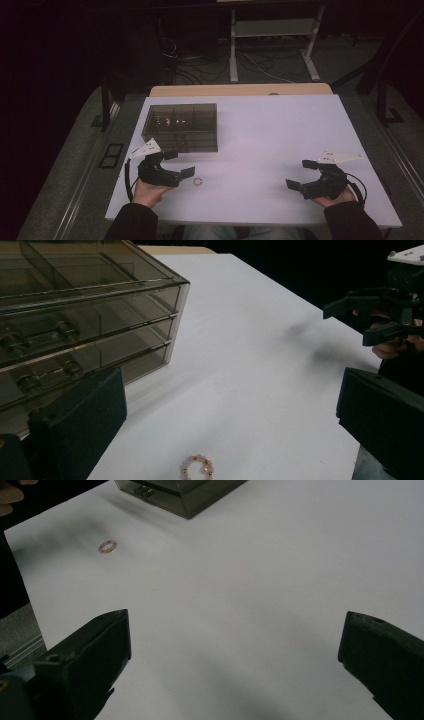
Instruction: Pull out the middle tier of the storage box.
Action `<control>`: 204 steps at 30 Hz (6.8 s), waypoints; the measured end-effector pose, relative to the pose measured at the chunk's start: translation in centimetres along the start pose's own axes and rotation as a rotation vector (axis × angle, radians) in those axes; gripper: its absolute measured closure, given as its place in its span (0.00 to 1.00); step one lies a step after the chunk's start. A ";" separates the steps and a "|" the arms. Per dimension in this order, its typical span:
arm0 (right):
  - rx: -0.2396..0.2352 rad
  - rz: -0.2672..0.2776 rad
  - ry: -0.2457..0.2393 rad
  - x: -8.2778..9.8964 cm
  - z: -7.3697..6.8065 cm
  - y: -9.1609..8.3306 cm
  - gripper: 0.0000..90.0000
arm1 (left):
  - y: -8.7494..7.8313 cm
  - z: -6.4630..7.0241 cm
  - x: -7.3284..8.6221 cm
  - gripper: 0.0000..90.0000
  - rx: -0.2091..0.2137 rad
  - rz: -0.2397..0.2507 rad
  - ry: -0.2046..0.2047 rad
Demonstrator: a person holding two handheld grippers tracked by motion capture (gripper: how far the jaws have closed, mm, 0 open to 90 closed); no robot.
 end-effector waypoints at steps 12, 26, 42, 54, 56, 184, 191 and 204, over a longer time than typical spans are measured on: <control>-0.004 -0.004 0.000 0.1 -0.1 0.1 0.00 | -0.2 -1.5 -0.8 0.00 0.000 0.030 -0.074; -0.005 -0.004 -0.002 0.1 -0.1 0.1 0.00 | -0.2 -3.4 -1.0 0.00 0.001 0.058 -0.179; -0.010 -0.011 0.001 0.2 -0.1 0.2 0.00 | 0.1 -5.2 -0.6 0.00 0.018 0.076 -0.323; -0.014 -0.015 0.000 0.2 -0.2 0.3 0.00 | 0.4 -6.2 0.1 0.00 0.026 0.079 -0.414; -0.015 -0.016 0.000 0.2 -0.2 0.3 0.00 | 0.4 -6.4 0.1 0.00 0.029 0.089 -0.436; -0.033 -0.046 -0.043 0.6 -0.7 0.7 0.00 | 1.2 -9.9 2.1 0.89 -0.011 0.229 -0.970; -0.033 -0.046 -0.044 0.6 -0.7 0.8 0.00 | 0.9 -9.4 2.5 0.89 -0.015 0.224 -0.968; -0.034 -0.049 -0.044 0.7 -0.8 0.8 0.00 | 0.8 -9.2 2.6 0.89 -0.017 0.227 -0.971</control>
Point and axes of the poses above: each handheld gripper's, and its own axes: y roughly forward along the jaws, x roughly out of its underside, z roughly to its right, the point moved 10 cm from there along y, roughly forward along the jaws, and after that the axes turned 9 degrees about -y, right-handed, at the moved point
